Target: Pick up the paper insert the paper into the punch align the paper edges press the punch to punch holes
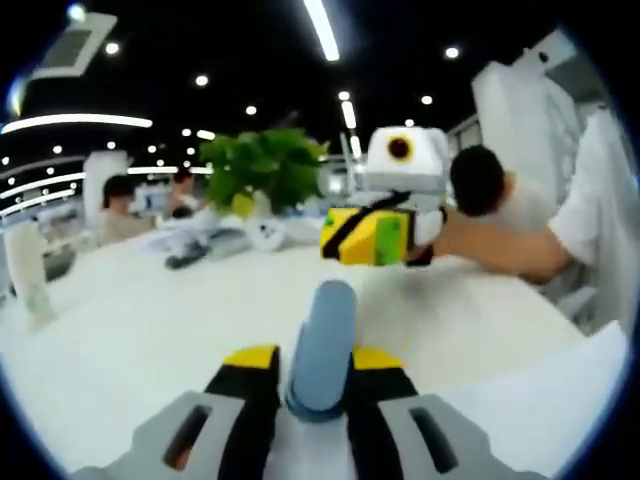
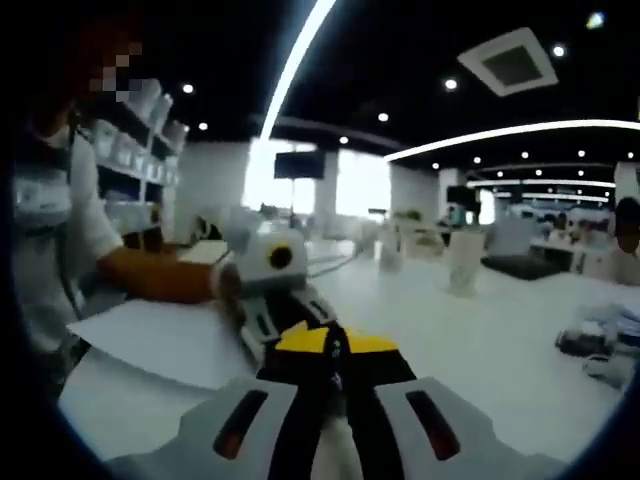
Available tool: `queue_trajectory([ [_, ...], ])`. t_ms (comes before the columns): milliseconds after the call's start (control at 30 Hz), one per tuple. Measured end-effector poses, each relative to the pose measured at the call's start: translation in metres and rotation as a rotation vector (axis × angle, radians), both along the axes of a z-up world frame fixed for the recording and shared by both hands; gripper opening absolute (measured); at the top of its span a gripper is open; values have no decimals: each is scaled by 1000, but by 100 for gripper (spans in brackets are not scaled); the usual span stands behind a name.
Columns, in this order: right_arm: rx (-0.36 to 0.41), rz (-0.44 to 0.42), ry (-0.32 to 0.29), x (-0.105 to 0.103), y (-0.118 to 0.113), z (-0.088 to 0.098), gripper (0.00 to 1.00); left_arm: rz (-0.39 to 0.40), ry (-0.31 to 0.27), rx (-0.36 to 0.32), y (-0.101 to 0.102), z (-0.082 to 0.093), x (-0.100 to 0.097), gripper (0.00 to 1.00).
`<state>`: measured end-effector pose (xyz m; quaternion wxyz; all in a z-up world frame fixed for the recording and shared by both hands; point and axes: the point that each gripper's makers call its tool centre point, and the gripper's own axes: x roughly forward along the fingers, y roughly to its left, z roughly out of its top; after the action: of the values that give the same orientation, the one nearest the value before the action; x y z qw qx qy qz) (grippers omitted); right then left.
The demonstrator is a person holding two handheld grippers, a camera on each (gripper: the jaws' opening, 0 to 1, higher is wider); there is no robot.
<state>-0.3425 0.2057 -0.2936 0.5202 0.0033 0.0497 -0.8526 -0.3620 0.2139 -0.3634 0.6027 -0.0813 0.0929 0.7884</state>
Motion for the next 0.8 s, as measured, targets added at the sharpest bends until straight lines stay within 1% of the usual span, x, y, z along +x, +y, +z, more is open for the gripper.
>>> queue_trajectory([
  [100,-32,-14,17,0,-2,9,8,1,0,0,-1,0,3,27],
  [167,-16,-29,29,-4,-3,4,10,2,-1,0,-1,0,5,27],
  [200,-1,-29,24,-6,-1,-2,12,3,-2,0,-1,1,6,27],
  [233,14,-11,-1,-5,0,-10,17,5,-5,1,-1,1,6,28],
  [267,33,-3,-66,-7,4,-22,19,8,-5,2,-2,1,7,28],
  [300,31,-19,-67,-11,10,-26,19,9,-1,3,-2,2,8,29],
  [333,-6,0,-67,-9,14,-22,19,9,5,0,-2,2,9,31],
  [367,2,-24,-89,-12,21,-25,18,11,10,-2,-2,2,9,32],
  [400,11,-45,-91,-15,26,-26,18,10,13,-5,-2,2,10,32],
  [467,-26,-28,-109,-13,26,-23,18,8,21,-9,-2,2,10,35],
  [567,-32,-11,-115,-12,23,-21,18,15,33,-10,-3,3,9,37],
  [600,-23,-10,-121,-12,23,-23,18,17,39,-10,-4,4,9,37],
  [633,5,-20,-133,-14,26,-28,18,18,41,-9,-4,5,9,37],
  [667,40,-28,-149,-16,29,-37,17,17,43,-11,-4,4,9,37],
  [733,110,-17,-212,-15,31,-58,16,16,46,-18,-3,3,9,37],
  [767,132,-2,-218,-14,28,-65,17,14,48,-20,-3,3,10,37],
  [800,95,23,-193,-13,22,-57,17,11,48,-21,-3,3,10,37],
])
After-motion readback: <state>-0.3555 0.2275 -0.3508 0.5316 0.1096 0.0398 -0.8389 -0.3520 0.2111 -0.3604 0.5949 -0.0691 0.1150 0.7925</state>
